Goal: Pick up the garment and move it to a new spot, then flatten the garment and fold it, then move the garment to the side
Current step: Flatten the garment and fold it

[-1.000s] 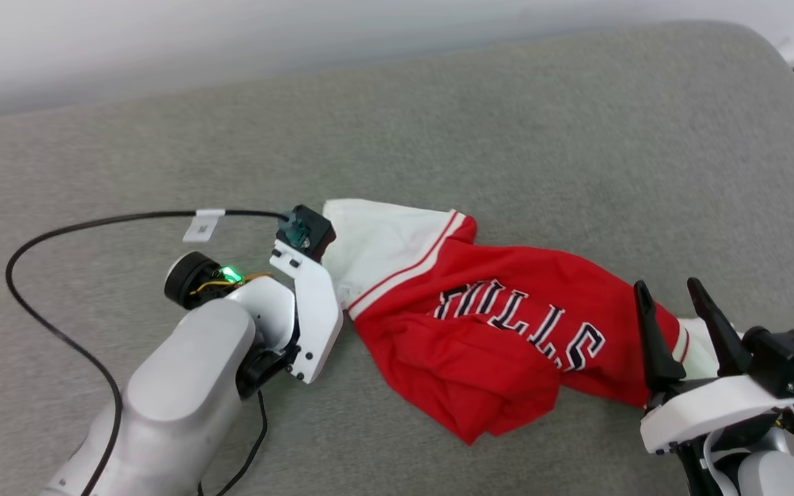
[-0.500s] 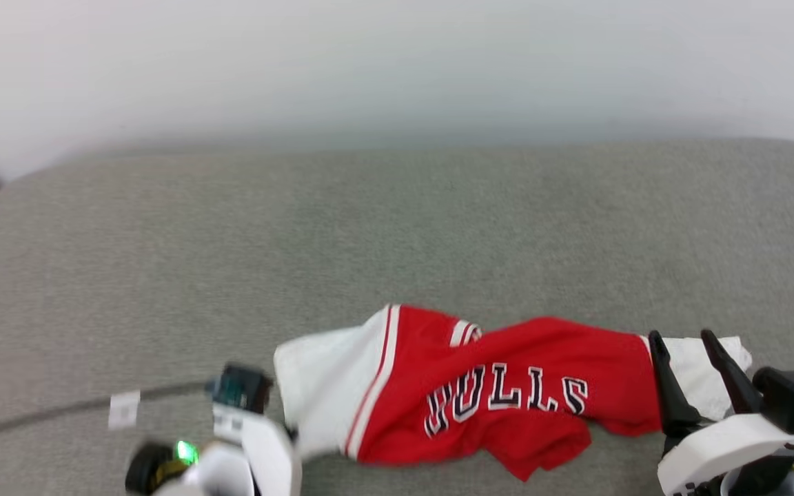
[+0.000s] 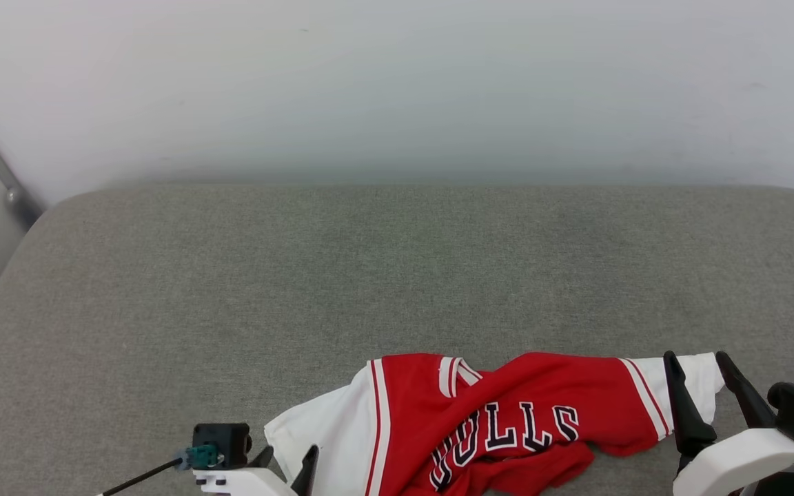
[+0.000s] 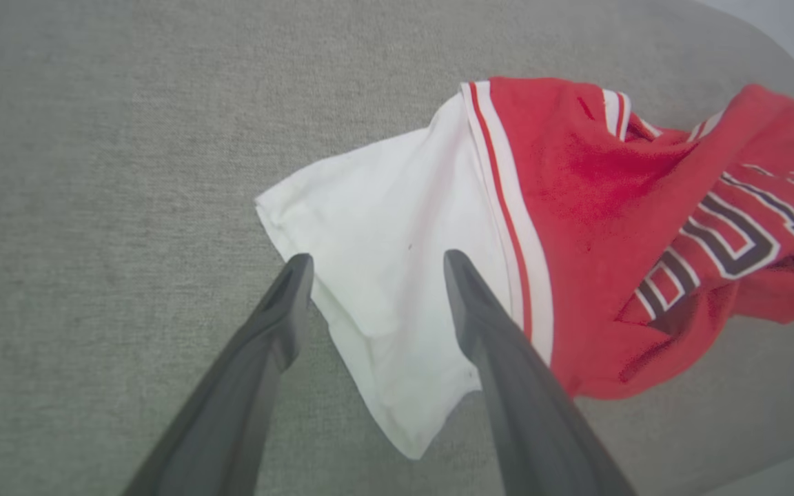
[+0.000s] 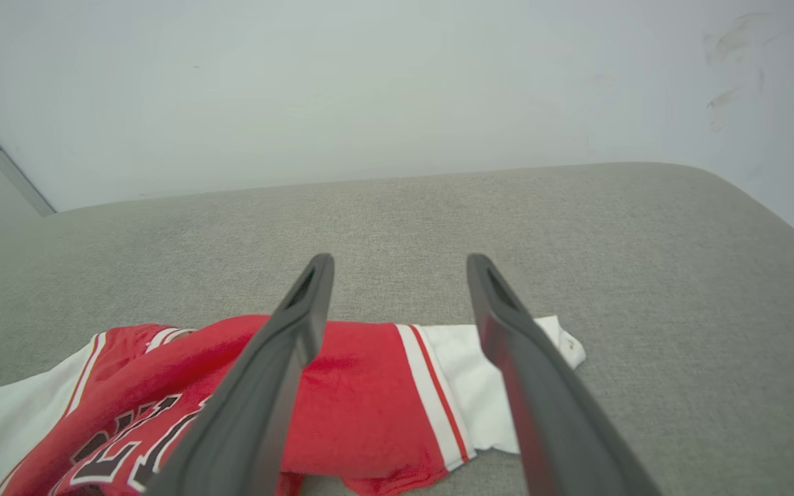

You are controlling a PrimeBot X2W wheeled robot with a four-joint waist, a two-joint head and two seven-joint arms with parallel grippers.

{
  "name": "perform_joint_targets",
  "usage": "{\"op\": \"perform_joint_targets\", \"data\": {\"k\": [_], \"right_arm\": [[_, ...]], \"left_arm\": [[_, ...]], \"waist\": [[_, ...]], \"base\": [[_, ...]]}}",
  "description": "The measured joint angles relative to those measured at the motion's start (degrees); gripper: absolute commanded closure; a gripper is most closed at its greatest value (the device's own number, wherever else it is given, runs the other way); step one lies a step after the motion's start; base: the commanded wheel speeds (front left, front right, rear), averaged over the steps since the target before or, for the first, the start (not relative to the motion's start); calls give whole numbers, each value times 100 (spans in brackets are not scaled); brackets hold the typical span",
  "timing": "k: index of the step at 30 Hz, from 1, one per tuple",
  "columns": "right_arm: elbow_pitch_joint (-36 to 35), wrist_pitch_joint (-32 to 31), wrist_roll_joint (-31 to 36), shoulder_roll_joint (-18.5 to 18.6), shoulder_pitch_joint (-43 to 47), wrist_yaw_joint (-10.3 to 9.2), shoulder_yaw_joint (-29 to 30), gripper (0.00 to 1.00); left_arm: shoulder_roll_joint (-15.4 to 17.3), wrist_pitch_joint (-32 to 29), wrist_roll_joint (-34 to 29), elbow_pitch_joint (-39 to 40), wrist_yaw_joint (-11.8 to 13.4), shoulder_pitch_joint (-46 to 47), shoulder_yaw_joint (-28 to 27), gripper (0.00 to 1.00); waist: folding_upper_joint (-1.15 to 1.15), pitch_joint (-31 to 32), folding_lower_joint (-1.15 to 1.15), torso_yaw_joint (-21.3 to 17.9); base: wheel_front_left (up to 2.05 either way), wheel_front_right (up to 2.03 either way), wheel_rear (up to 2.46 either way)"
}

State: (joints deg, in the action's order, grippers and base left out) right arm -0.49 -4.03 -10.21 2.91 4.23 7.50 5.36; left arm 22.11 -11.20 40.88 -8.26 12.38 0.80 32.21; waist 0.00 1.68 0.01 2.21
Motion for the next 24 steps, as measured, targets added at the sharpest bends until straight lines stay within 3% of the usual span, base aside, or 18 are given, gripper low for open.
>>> {"op": "perform_joint_targets", "data": {"k": [12, 18, 24], "right_arm": [[19, -397, -190, 0, 142, 0, 259, 0], [406, -1124, -201, 11, 133, 0, 860, 0], [1082, -2470, -460, 331, -306, 0, 1510, 0]], "left_arm": [[-110, 2253, -647, 350, 110, 306, -588, 0], [-51, 2429, -816, 597, 199, 357, -699, 0], [44, 2442, -894, 794, 261, 386, -716, 0]], "waist": [[0, 170, 0, 15], [0, 137, 0, 76], [0, -12, -1, 157]], "base": [[0, 0, 0], [0, 0, 0], [0, 0, 0]]}}
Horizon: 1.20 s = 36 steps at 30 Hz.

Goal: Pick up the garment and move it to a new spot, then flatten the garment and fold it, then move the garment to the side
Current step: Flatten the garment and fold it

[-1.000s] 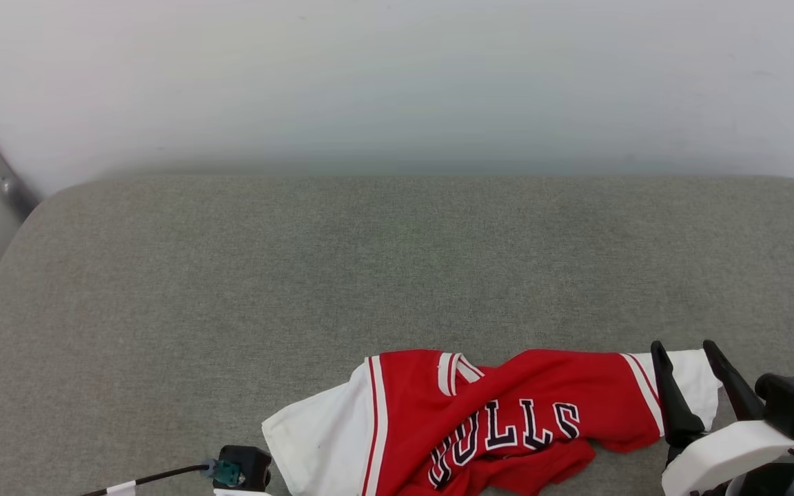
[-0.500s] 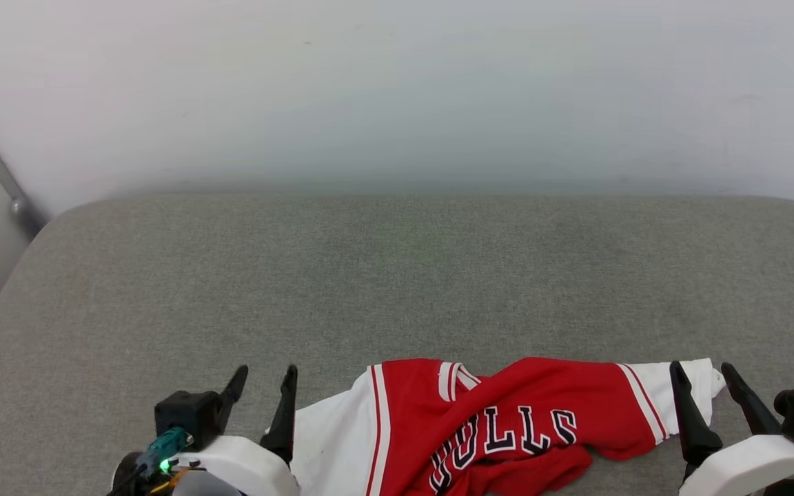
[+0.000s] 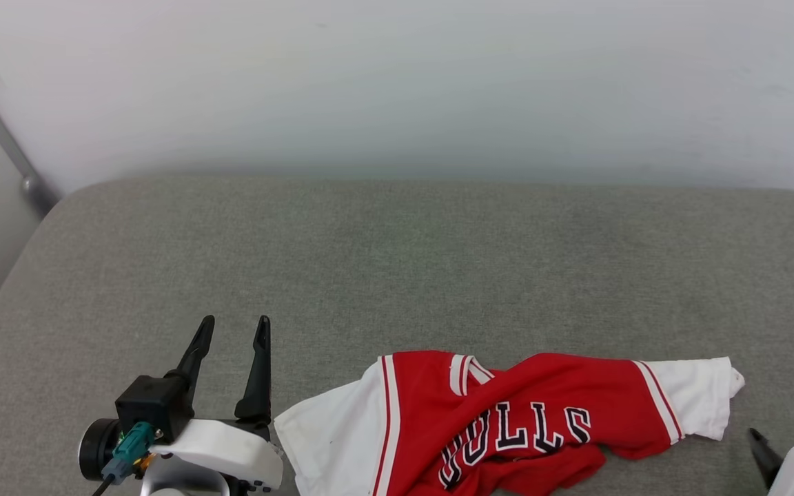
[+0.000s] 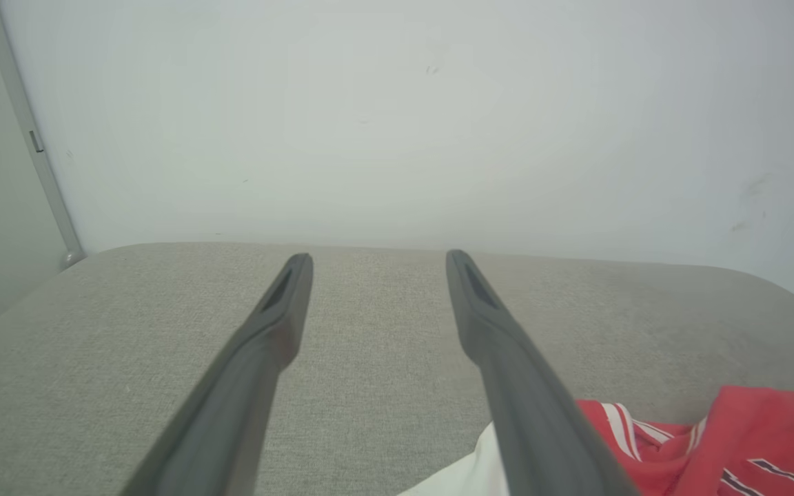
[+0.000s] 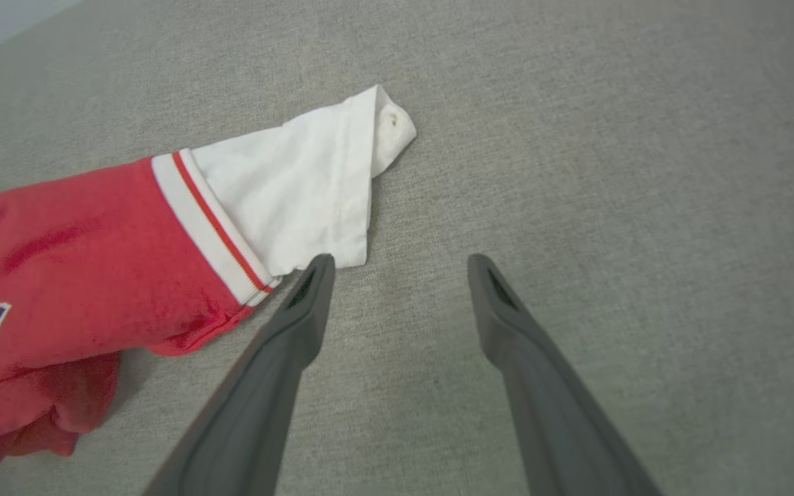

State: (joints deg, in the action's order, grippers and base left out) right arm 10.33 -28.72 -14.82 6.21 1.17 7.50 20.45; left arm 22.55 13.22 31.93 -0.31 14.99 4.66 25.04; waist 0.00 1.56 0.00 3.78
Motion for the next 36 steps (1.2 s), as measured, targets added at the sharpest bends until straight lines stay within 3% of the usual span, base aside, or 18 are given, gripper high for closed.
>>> {"op": "perform_joint_targets", "data": {"k": [9, 15, 24, 25, 26, 31, 36], "right_arm": [[385, -1534, -260, 437, -1084, 0, 121, 0], [695, -1822, -233, 614, -1714, 0, 108, 0], [1155, -1925, -347, 684, -1965, -1, 98, 0], [1170, -1926, -360, 703, -1969, -1, 54, 62], [1176, -1920, -408, 715, -1975, -1, 19, 100], [1207, -1757, -491, 753, -1984, -1, -291, 100], [1135, -1568, -592, 745, -1773, 0, -592, 100]], "left_arm": [[-16, 33, -23, 148, 14, 250, -64, 0], [-111, 90, -62, 80, -88, 526, -75, 0], [-181, 86, -52, -229, -313, 674, 7, 0], [-171, 51, -30, -267, -343, 684, 14, 0], [-155, -15, -5, -307, -378, 698, 35, 0], [64, -635, 219, -514, -595, 674, 179, 0], [350, -1820, 704, -728, -900, 404, 433, 0]], "waist": [[0, -605, -1, 179], [0, -1149, -1, 306], [0, -1560, -1, 420], [0, -1562, -1, 407], [0, -1558, -1, 395], [0, -1408, -1, 324], [0, -1107, -1, 231]], "base": [[0, 0, 0], [0, 0, 0], [0, 0, 0], [0, 0, 0], [0, 0, 0], [0, 0, 0], [0, 0, 0]]}}
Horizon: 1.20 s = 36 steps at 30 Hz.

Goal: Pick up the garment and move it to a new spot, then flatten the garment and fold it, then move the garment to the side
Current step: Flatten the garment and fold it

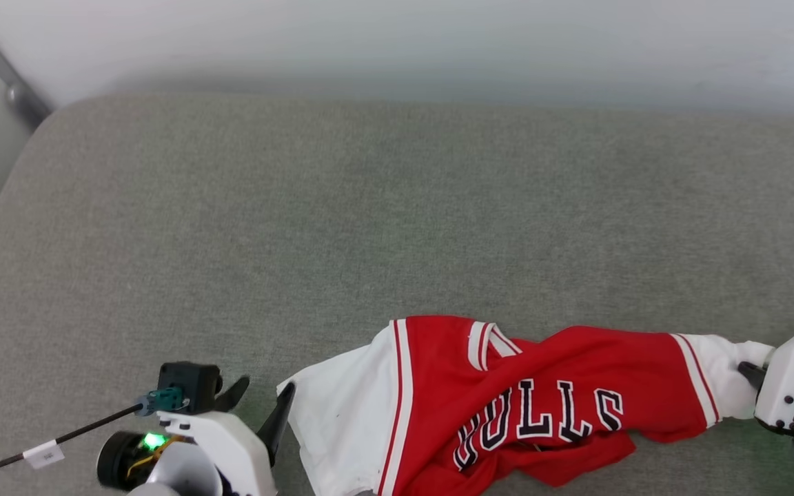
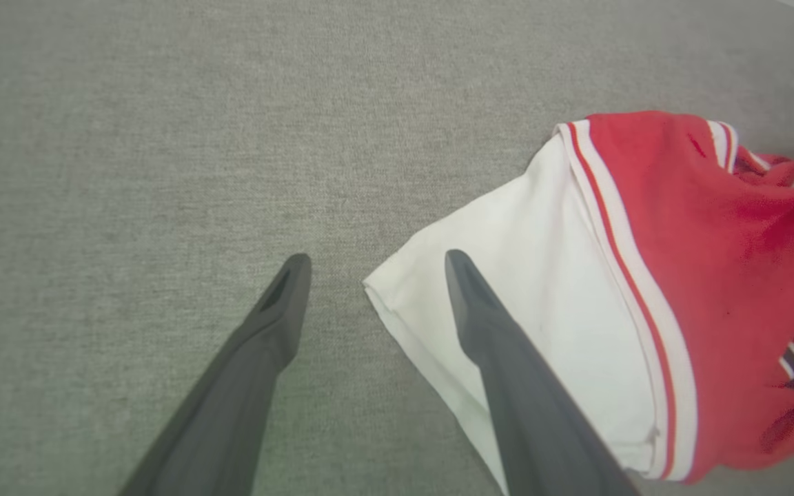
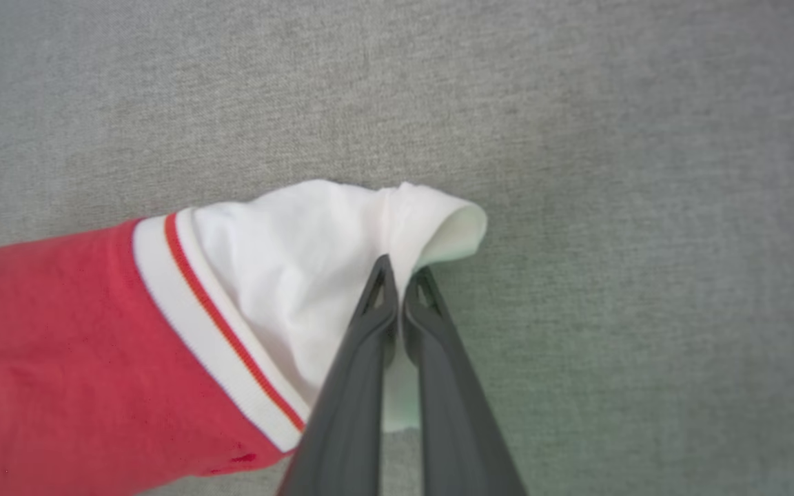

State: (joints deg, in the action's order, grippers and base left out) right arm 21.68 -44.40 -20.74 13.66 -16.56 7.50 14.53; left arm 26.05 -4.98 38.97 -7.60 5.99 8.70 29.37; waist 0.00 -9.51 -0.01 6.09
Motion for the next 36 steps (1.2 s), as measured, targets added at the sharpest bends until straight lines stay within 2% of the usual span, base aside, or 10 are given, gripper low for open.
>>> {"op": "perform_joint_targets", "data": {"k": [6, 12, 19, 20, 21, 22, 23, 30, 36], "right_arm": [[-247, 98, -151, -15, 268, 0, -277, 100], [-598, 121, -219, -15, 363, -1, -479, 100], [-799, 232, -298, -34, 323, 0, -694, 100], [-802, 257, -303, -32, 307, 0, -708, 100], [-803, 282, -303, -20, 298, 0, -723, 100], [-804, 311, -304, -18, 297, 0, -734, 100], [-802, 344, -300, -11, 298, 0, -745, 100], [-791, 689, -171, 134, 296, 0, -865, 100], [-757, 1071, 21, 298, 275, 0, -964, 100]], "left_arm": [[380, -1213, 589, -70, -252, -204, 135, 0], [566, -1784, 836, -89, -459, 77, 138, 0], [671, -2639, 1051, -547, -703, 578, 300, 2], [687, -2774, 1106, -579, -737, 630, 322, 42], [691, -2869, 1161, -602, -748, 663, 328, 55], [705, -2936, 1160, -619, -749, 699, 349, 90], [710, -2985, 1167, -632, -750, 721, 354, 100], [636, -2698, 911, -657, -616, 758, 417, 100], [624, -2040, 377, -501, -278, 1067, 294, 100]], "waist": [[0, 324, 1, -196], [0, 268, 0, -435], [0, -5, 1, -723], [0, -36, 1, -766], [0, -61, 1, -803], [0, -83, 1, -838], [0, -97, 1, -865], [0, 78, 1, -894], [0, 449, 1, -794]], "base": [[0, 0, 0], [0, 0, 0], [0, 0, 0], [0, 0, 0], [0, 0, 0], [0, 0, 0], [0, 0, 0], [0, 0, 0], [0, 0, 0]]}}
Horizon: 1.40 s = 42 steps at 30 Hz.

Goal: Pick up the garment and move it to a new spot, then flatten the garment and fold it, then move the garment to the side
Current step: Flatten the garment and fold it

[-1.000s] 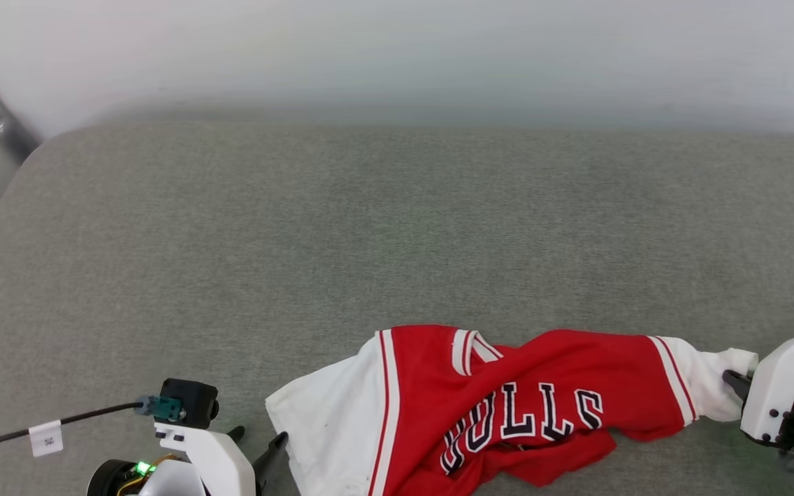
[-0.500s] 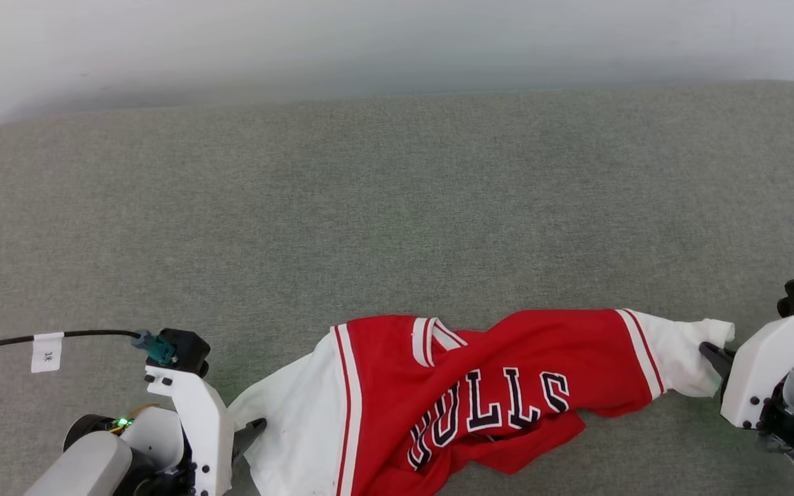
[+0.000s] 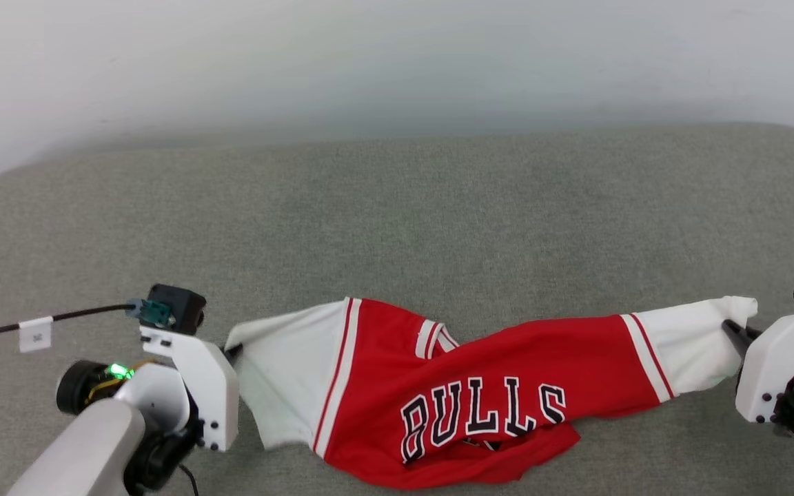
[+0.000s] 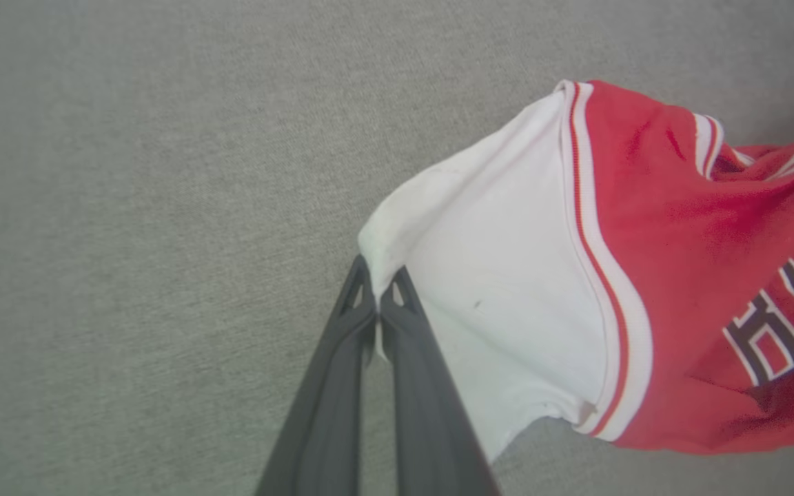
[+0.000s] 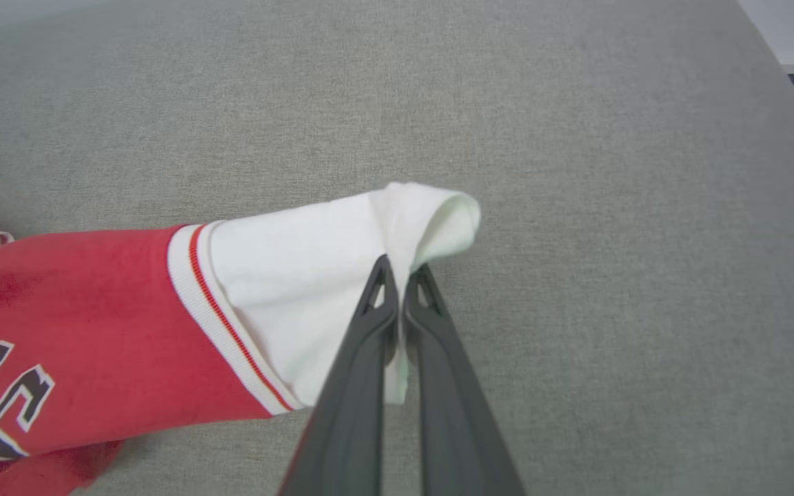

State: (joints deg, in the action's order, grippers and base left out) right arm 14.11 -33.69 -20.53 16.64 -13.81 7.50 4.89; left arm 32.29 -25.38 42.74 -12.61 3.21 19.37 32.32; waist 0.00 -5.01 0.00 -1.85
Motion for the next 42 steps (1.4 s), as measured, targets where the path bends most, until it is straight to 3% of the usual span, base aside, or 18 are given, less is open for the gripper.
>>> {"op": "perform_joint_targets", "data": {"k": [8, 21, 31, 42], "right_arm": [[191, 489, 179, 242, -409, 1, -178, 100], [1171, 1176, 247, 592, -2257, 1, -615, 100], [1674, 1928, 732, 615, -4491, 2, -824, 100], [1933, 2994, 1239, 625, -6730, 3, -862, 100]], "left_arm": [[-45, 544, -344, -120, 231, 901, -305, 100], [-508, 1293, -474, -1748, -178, 2744, -511, 100], [-550, 2221, -738, -2386, -330, 4720, -828, 100], [-266, 3182, -923, -2558, -422, 6473, -1220, 100]], "waist": [[0, 565, 0, 167], [0, 496, 0, 130], [0, -482, -1, 31], [0, -1837, -1, -143]], "base": [[0, 0, 0], [0, 0, 0], [0, 0, 0], [0, 0, 0]]}}
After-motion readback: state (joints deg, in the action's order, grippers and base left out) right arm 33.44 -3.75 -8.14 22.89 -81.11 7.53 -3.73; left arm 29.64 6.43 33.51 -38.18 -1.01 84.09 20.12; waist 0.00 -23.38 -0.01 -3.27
